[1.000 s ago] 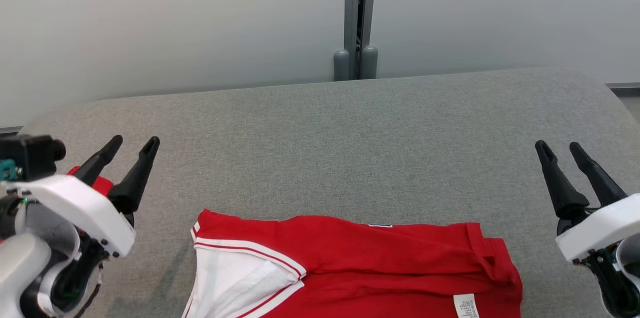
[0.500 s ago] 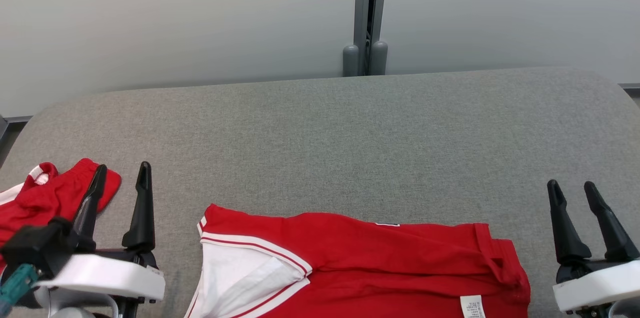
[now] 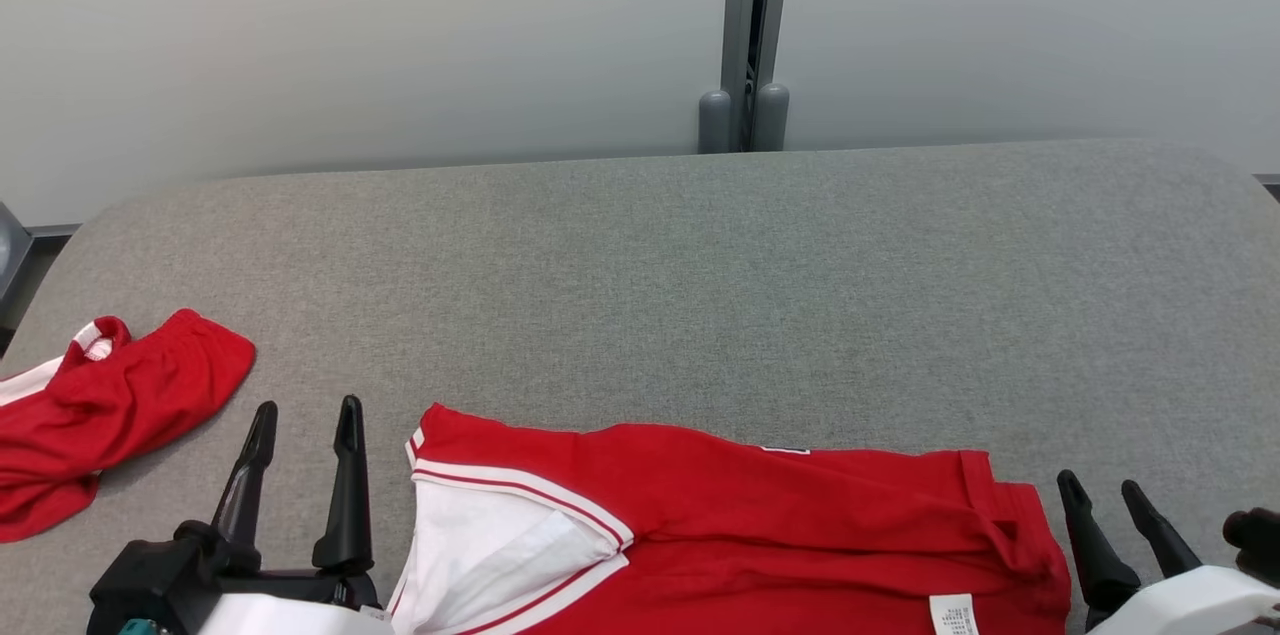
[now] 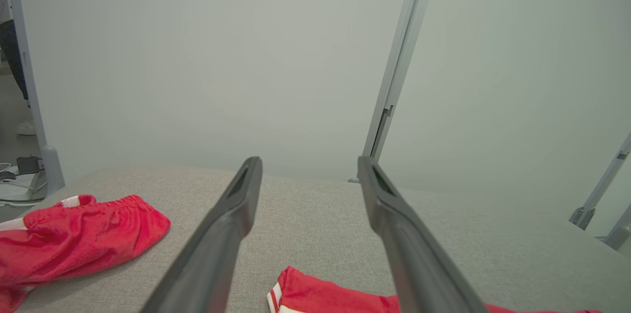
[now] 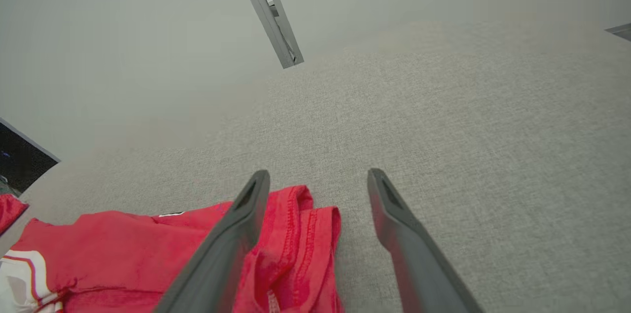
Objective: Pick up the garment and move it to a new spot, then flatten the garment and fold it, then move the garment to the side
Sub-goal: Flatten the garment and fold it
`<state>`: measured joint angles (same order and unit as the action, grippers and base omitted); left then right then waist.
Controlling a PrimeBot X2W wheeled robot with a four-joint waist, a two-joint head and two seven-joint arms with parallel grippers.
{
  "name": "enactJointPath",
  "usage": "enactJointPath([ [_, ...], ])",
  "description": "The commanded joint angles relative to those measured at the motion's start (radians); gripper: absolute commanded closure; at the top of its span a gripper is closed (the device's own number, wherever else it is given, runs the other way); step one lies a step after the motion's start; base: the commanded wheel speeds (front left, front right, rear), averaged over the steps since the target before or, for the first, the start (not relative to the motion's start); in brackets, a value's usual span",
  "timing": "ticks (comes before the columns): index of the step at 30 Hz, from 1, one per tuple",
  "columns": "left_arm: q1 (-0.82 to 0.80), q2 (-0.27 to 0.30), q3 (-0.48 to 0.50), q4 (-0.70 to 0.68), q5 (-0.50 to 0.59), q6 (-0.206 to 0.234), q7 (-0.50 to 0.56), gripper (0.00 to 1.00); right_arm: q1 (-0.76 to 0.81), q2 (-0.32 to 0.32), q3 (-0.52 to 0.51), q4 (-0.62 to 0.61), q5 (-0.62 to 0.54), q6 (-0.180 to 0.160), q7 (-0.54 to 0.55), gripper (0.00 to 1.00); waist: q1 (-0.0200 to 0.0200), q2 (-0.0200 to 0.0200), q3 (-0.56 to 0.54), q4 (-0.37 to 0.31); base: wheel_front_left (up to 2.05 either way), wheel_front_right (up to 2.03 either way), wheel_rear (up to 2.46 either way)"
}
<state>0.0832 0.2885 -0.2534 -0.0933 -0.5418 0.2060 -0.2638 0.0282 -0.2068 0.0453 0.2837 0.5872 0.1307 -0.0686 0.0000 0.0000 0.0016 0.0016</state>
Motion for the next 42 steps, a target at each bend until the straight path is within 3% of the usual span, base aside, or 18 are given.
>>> enactJointPath([
  [1, 0.008, -0.006, 0.011, 0.007, 0.012, -0.013, -0.001, 0.0, -0.013, -0.004, 0.003, 0.015, 0.005, 0.0, 0.007, 0.0, 0.0, 0.0, -0.001, 0.001, 0.0, 0.0, 0.0],
  [12, -0.033, -0.076, 0.037, 0.074, 0.075, -0.11, 0.0, 0.0, -0.105, 0.03, 0.044, 0.241, 0.073, 0.0, 0.162, 0.0, 0.0, 0.0, 0.004, 0.029, 0.0, 0.0, 0.0],
  [24, -0.05, -0.105, 0.05, 0.127, 0.093, -0.148, 0.0, 0.0, -0.146, 0.087, 0.067, 0.329, 0.149, 0.0, 0.189, 0.0, 0.0, 0.0, 0.012, 0.058, 0.0, 0.0, 0.0],
  [25, -0.051, -0.106, 0.05, 0.132, 0.094, -0.153, 0.0, 0.0, -0.151, 0.089, 0.075, 0.335, 0.153, 0.0, 0.188, 0.39, 0.0, 0.0, 0.011, 0.059, 0.0, 0.0, 0.0],
  [26, -0.053, -0.107, 0.049, 0.135, 0.096, -0.153, 0.0, 0.0, -0.157, 0.089, 0.08, 0.337, 0.156, 0.0, 0.181, 1.0, 0.0, 0.0, 0.011, 0.06, 0.0, 0.0, 0.0],
  [33, -0.053, -0.116, 0.056, 0.147, 0.098, -0.163, 0.0, 0.0, -0.188, 0.045, 0.091, 0.318, 0.185, 0.0, 0.145, 1.0, 0.0, 0.0, 0.009, 0.052, 0.0, 0.0, 0.0],
  [42, -0.057, -0.134, 0.051, 0.162, 0.104, -0.186, 0.0, 0.0, -0.239, -0.11, -0.003, 0.337, 0.155, 0.0, 0.173, 1.0, 0.0, 0.0, 0.01, 0.019, 0.0, 0.0, 0.0],
])
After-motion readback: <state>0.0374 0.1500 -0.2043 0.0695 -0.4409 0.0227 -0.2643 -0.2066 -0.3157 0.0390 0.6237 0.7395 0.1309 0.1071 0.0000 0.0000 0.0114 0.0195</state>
